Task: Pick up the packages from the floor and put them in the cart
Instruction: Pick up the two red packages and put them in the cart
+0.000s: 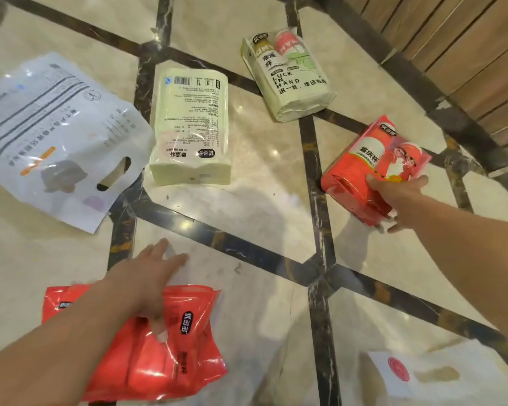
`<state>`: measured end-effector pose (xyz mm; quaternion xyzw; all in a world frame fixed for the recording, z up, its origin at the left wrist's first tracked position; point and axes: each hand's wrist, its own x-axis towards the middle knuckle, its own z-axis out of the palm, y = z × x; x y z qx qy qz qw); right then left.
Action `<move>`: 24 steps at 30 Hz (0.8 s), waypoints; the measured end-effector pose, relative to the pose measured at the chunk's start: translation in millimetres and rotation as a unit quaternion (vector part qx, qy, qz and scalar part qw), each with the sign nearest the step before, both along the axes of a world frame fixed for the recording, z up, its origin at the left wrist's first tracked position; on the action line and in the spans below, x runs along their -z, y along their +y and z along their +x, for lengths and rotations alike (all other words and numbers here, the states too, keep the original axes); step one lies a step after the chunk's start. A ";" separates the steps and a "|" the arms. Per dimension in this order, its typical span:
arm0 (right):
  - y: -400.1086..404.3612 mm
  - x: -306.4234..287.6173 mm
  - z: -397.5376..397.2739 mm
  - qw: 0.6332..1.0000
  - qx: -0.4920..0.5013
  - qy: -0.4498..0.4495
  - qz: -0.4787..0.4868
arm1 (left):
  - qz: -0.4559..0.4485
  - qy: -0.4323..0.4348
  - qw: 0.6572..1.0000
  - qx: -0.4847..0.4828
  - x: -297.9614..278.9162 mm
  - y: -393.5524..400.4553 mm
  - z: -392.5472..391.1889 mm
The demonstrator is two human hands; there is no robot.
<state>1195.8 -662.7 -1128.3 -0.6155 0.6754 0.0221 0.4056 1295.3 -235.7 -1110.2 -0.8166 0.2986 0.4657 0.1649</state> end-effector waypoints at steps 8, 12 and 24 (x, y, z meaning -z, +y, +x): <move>8.7 1.2 -3.3 0.988 0.049 -0.038 0.138 | -0.016 0.031 0.999 -0.017 -10.5 -5.9 -7.7; 22.5 -9.8 4.5 0.975 0.000 -0.069 0.209 | -0.063 0.024 0.997 -0.026 -8.0 -17.4 -2.9; 72.0 -21.0 15.1 0.972 -0.011 -0.164 0.169 | -0.166 0.031 0.984 -0.051 -15.5 -38.8 0.6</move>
